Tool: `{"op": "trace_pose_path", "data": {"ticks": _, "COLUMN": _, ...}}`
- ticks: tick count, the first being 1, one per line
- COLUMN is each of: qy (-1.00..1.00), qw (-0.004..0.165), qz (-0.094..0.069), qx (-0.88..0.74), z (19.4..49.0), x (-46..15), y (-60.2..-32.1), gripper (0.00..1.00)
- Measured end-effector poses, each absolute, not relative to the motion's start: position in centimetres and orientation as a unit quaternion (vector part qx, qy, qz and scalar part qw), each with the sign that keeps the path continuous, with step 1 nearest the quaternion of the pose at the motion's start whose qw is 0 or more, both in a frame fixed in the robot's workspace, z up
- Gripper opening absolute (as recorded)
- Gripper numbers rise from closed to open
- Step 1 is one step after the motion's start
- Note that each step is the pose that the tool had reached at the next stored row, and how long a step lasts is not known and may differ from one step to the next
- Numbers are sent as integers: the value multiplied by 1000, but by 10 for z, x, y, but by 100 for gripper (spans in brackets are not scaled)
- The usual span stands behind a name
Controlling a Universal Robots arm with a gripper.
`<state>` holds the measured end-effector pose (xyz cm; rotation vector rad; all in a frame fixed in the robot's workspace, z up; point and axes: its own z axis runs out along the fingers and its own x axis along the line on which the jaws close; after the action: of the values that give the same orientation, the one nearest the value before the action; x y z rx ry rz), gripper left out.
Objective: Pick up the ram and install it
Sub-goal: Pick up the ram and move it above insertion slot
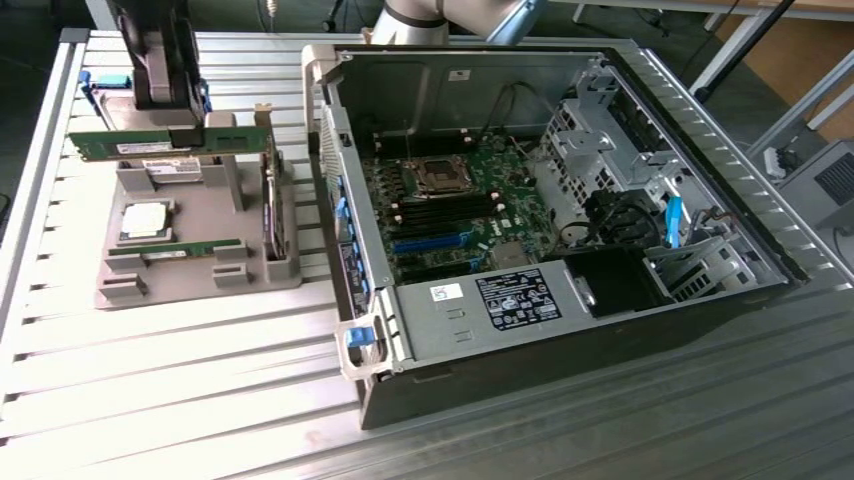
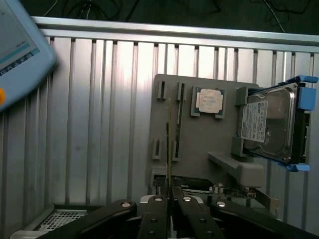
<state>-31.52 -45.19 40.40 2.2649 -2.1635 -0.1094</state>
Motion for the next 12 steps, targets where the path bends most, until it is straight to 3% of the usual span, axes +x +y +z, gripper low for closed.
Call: {"op": "trace_pose_path", "data": {"ticks": 12, "qy": -690, "qw": 4, "qz": -34, "qx": 723, "z": 404, "x": -303, "y": -452, "gripper": 13}}
